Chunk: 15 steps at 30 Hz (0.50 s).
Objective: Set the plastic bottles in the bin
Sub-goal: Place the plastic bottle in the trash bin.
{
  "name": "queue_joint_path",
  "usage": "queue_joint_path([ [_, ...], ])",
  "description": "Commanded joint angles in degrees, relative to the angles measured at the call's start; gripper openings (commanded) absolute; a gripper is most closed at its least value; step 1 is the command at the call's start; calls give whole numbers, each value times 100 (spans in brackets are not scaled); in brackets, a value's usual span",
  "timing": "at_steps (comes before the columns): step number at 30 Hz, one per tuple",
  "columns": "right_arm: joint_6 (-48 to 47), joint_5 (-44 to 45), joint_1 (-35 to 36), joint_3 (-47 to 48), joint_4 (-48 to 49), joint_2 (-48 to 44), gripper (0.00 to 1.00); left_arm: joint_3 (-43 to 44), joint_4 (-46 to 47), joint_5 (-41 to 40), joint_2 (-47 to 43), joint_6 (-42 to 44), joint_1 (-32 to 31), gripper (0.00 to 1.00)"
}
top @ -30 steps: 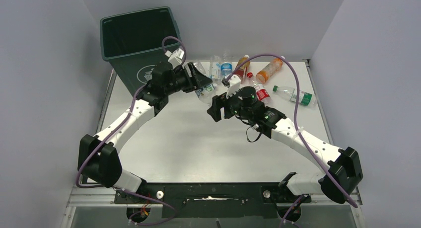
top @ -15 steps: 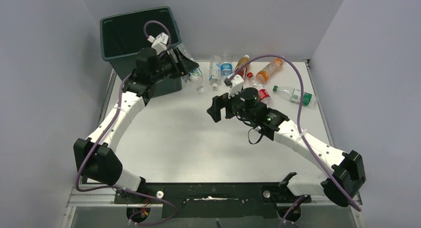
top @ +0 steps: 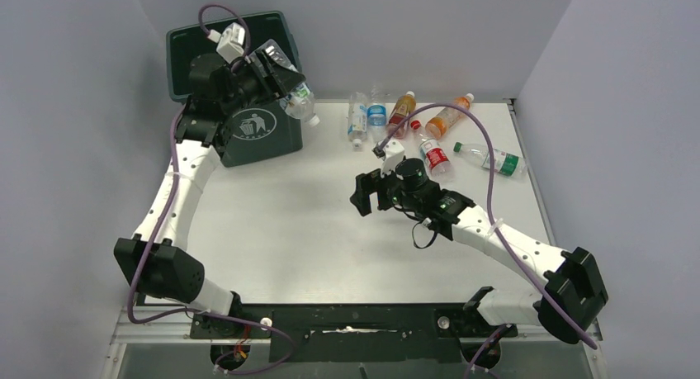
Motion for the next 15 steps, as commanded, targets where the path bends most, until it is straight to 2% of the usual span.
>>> queue_joint_path([
  [1,85,141,38,-130,414,-76,98,571,44,255,74,142,258,46],
  [10,162,343,-31,-217,367,134,98,1298,-10,620,239,45,1219,46],
  [15,263,339,-456,-174,125,294,98,1485,65,856,266,-96,1874,46],
])
